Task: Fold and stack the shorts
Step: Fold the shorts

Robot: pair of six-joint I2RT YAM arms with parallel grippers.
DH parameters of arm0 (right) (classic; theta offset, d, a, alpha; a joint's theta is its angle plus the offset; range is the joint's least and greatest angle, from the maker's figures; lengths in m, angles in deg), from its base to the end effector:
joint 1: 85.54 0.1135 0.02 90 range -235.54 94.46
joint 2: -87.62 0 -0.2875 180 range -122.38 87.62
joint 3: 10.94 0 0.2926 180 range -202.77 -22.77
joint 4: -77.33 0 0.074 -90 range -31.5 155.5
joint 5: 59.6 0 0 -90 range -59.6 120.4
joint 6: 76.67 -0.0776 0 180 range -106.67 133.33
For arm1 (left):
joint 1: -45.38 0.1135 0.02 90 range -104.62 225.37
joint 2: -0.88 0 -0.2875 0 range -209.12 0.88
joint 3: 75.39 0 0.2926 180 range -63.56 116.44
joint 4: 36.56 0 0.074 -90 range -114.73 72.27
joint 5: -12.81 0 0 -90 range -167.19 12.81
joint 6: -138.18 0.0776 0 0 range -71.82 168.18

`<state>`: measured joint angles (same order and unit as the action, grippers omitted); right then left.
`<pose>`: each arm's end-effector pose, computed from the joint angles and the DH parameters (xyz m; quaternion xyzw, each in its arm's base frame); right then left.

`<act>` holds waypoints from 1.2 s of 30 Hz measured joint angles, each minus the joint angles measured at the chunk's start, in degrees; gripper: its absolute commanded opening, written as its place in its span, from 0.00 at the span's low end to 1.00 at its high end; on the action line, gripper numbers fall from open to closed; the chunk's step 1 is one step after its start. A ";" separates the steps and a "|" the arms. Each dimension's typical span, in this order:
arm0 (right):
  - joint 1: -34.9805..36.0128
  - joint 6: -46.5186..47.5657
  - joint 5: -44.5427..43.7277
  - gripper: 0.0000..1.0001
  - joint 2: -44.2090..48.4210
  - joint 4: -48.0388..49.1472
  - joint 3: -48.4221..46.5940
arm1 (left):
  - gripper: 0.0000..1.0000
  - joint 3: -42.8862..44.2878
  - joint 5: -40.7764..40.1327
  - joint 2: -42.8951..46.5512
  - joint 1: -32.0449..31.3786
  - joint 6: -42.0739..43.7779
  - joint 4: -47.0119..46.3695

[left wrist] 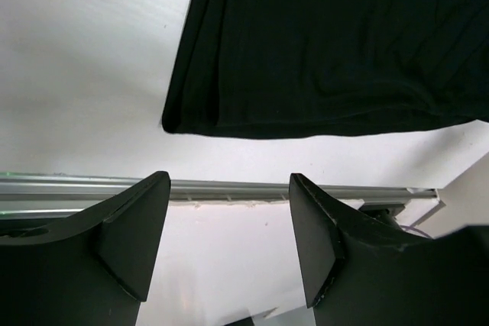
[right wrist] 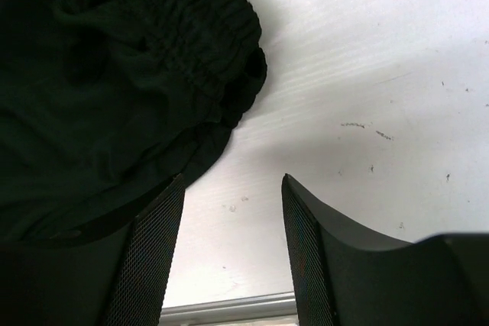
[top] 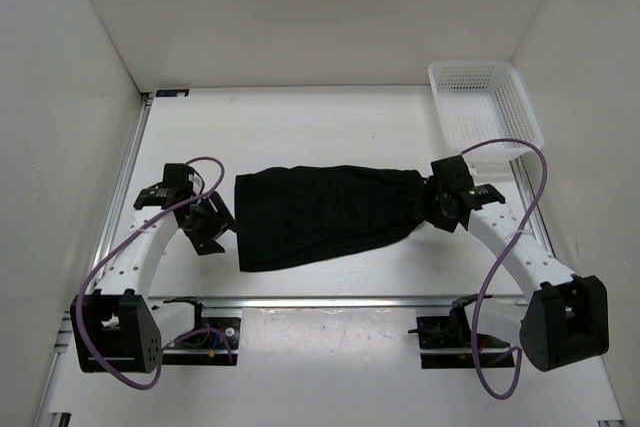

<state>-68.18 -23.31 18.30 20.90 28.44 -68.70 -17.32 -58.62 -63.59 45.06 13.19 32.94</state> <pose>0.2675 0.0666 0.2051 0.1888 0.9372 0.0348 0.2913 0.2227 -0.0260 0.1972 -0.2729 0.9408 -0.1893 0.0669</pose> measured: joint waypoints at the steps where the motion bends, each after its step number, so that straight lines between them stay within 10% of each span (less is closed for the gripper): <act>1: -0.13 -0.35 0.07 0.58 0.02 -0.11 -0.31 | 0.72 0.33 -0.35 -0.72 -0.55 0.00 -0.37; 28: -10.08 3.85 13.11 0.61 -17.14 4.50 -10.45 | 0.57 5.25 -14.29 -28.55 -21.73 -8.50 -6.93; 32: -10.08 3.93 13.40 0.61 -17.66 4.63 -10.56 | 0.22 5.77 -15.80 -29.16 -22.14 -9.79 -6.67; 36: -10.08 4.04 13.49 0.61 -17.79 4.66 -10.56 | 0.10 6.47 -16.31 -29.57 -22.56 -10.25 -6.69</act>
<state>-78.25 -19.27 31.79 3.11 33.10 -79.26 -10.85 -74.92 -93.16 22.50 2.94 26.25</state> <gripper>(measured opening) 0.613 0.134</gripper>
